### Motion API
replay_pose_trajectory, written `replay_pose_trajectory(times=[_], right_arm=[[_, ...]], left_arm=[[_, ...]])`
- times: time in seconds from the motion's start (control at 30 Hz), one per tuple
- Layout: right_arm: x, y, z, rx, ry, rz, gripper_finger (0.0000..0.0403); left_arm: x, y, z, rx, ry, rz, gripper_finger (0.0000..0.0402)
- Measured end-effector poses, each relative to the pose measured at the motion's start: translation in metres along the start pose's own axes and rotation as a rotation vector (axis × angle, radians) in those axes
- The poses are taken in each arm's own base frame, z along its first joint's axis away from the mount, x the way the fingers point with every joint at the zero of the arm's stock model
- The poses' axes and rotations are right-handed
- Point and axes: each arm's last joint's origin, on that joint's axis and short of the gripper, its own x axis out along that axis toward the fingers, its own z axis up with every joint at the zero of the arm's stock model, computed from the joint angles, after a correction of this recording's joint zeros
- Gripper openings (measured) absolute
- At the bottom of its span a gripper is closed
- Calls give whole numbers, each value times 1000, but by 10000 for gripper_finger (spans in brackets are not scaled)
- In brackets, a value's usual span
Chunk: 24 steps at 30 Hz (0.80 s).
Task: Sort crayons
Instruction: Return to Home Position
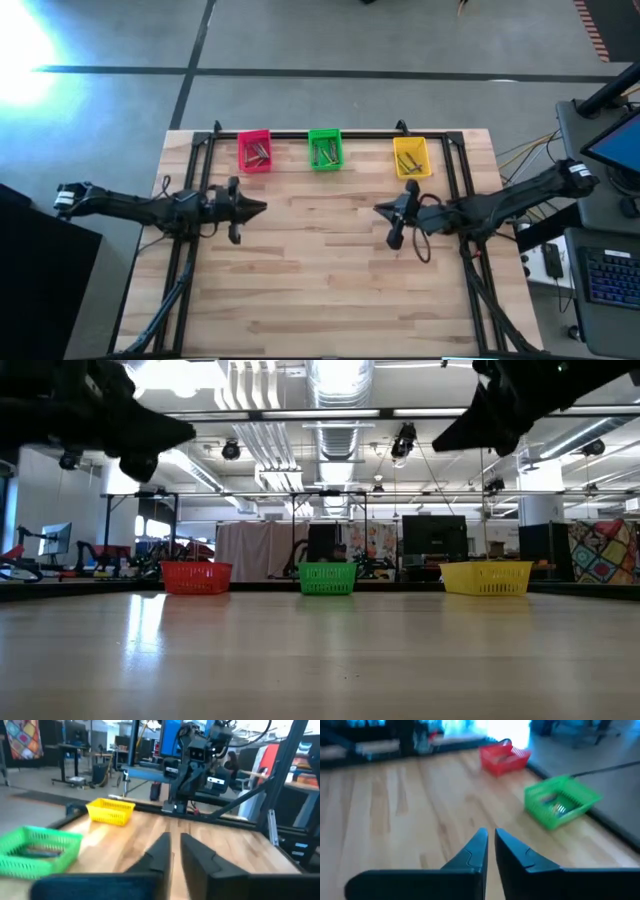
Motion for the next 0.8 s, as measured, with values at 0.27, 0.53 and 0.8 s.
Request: replay_pose_trajectory(times=[0.27, 0.53, 0.8], right_arm=[[-32, -14, 28, 87, -142, 3, 61], [-89, -42, 30, 83, -220, 116, 74], [-103, -61, 5, 131, -342, 138, 34]], left_arm=[[-5, -5, 55, 66, -89, 27, 46], [-27, 1, 54, 59, -175, 76, 43], [-33, 9, 13, 13, -181, 99, 42]])
